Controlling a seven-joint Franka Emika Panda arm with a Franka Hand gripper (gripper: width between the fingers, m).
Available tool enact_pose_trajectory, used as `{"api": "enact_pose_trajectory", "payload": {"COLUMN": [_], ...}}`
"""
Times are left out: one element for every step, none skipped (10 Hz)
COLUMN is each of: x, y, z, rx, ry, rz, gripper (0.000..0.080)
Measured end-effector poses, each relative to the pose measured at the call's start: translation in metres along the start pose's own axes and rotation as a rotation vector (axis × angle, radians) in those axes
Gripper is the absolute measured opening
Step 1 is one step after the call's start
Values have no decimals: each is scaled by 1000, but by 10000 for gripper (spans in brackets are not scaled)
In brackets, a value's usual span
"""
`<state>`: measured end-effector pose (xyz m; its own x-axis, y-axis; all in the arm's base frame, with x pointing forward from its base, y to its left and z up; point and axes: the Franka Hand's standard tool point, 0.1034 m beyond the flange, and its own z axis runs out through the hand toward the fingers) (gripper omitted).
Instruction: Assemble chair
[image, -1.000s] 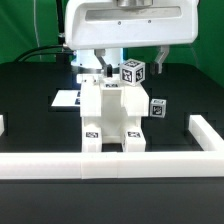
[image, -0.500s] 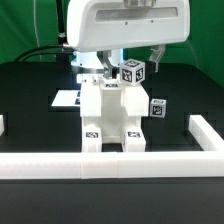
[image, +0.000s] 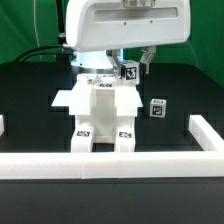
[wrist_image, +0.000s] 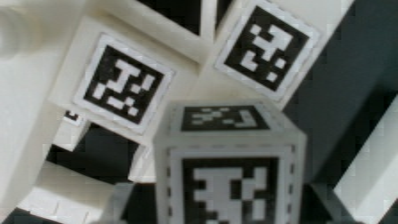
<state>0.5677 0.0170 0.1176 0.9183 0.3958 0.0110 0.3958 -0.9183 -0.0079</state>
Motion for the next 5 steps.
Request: {"api": "enact_pose_trajectory", "payload": {"x": [0, 1, 2, 3, 3], "y": [0, 0, 1, 2, 2], "z": [0, 1, 1, 1, 1], "rx": [-2, -4, -8, -10, -12], "ry": [3, 8, 22, 37, 48], "rz": [71, 173, 222, 313, 399], "gripper": [281, 281, 281, 281, 281]}}
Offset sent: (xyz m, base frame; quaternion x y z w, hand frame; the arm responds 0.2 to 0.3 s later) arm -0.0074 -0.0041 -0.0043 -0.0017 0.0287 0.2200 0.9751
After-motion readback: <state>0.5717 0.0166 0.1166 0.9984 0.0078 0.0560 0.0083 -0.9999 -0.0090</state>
